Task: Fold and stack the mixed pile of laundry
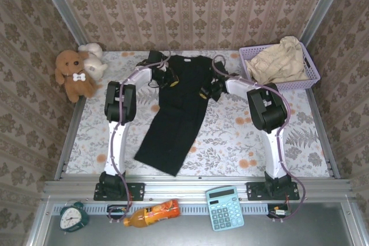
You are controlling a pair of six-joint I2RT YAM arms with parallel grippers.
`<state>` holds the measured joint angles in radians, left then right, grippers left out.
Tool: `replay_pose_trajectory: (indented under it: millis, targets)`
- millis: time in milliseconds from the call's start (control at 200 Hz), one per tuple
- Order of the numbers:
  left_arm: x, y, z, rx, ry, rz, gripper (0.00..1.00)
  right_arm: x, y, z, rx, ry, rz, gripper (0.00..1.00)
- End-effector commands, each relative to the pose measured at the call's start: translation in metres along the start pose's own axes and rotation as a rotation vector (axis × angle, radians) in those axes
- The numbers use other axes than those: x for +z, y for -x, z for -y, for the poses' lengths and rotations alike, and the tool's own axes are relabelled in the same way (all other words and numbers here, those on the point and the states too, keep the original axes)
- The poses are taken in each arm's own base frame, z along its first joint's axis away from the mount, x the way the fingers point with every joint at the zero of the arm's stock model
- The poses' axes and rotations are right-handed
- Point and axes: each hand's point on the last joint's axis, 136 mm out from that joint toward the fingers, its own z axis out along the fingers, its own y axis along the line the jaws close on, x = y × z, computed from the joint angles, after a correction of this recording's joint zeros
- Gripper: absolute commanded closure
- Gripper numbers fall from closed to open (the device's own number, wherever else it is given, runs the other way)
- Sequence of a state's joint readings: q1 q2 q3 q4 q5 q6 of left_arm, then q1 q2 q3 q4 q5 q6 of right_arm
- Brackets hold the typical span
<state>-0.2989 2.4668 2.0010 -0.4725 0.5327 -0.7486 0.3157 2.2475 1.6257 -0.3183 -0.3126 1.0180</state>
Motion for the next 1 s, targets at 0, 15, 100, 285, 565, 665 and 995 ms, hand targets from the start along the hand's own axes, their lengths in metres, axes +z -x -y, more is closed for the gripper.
replay_pose_trajectory:
  millis: [0, 15, 100, 285, 565, 665, 995]
  targets:
    - [0.007, 0.016, -0.015, -0.032, 0.016, -0.016, 0.88, -0.004, 0.062, 0.035, 0.035, -0.133, 0.096, 1.00]
    - [0.006, 0.019, -0.013, -0.030, 0.015, -0.012, 0.88, -0.006, 0.066, 0.032, 0.028, -0.134, 0.100, 0.99]
    - [0.005, 0.031, -0.014, -0.035, 0.019, 0.013, 0.87, -0.024, 0.083, 0.020, -0.033, -0.132, 0.111, 0.93]
    - [0.000, 0.042, -0.036, -0.063, 0.054, 0.040, 0.86, -0.069, 0.051, 0.008, -0.184, -0.144, 0.070, 0.78]
    - [-0.008, 0.048, -0.048, -0.018, 0.069, 0.040, 0.82, -0.093, -0.154, 0.030, -0.439, -0.195, -0.205, 0.73]
    - [-0.008, 0.047, -0.046, 0.011, 0.062, 0.035, 0.80, -0.091, -0.196, 0.055, -0.486, -0.245, -0.239, 0.73]
    - [-0.010, 0.034, -0.063, 0.026, 0.089, -0.001, 0.79, -0.093, -0.223, 0.167, -0.525, -0.526, -0.311, 0.73]
